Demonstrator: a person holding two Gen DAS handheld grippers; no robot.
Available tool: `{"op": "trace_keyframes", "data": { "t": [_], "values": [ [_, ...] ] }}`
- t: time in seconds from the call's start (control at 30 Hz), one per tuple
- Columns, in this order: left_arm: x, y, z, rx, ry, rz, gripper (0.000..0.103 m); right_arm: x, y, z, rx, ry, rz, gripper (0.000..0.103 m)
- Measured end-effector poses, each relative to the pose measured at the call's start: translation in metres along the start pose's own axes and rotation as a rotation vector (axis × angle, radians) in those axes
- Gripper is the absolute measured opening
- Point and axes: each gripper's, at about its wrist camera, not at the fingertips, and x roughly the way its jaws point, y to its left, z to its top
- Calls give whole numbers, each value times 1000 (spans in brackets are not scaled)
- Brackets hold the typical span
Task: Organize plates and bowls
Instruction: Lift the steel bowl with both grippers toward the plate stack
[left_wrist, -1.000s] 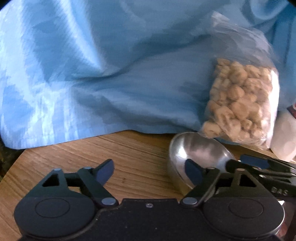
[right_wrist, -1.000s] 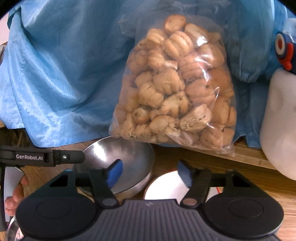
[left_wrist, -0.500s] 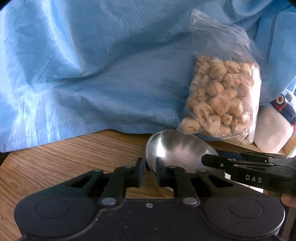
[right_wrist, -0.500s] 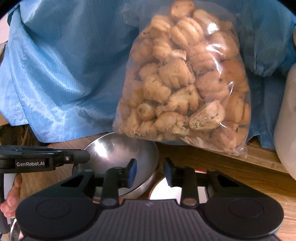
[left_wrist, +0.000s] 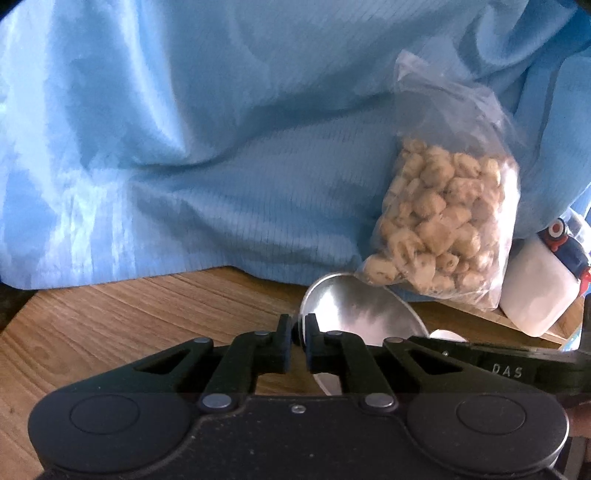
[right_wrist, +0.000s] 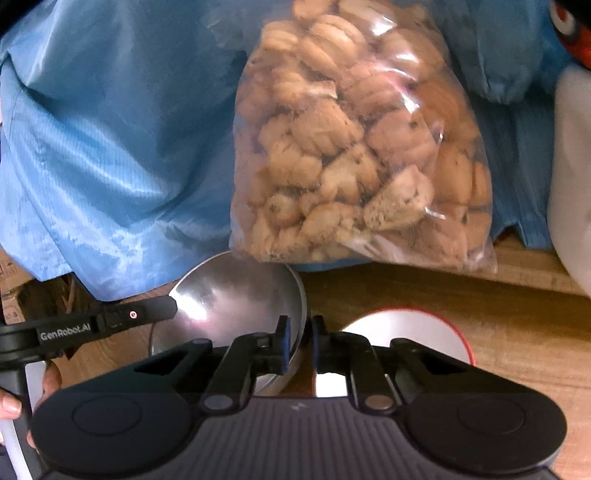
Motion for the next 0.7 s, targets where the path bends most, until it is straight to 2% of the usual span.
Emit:
{"op": "trace_keyframes", "data": {
  "t": [0.33,0.43,0.7],
  "values": [
    [-27,-13,-1,17,-43,14,7,-12,-2,-10,77,7,46,12],
    [-34,-17,-2,22,-51,9,7,-18,-7,-13,108,12,59,9],
    [-59,-33,-4,47,-90,-4,7,-40,-11,-19,137,-22,72,8]
  ]
}}
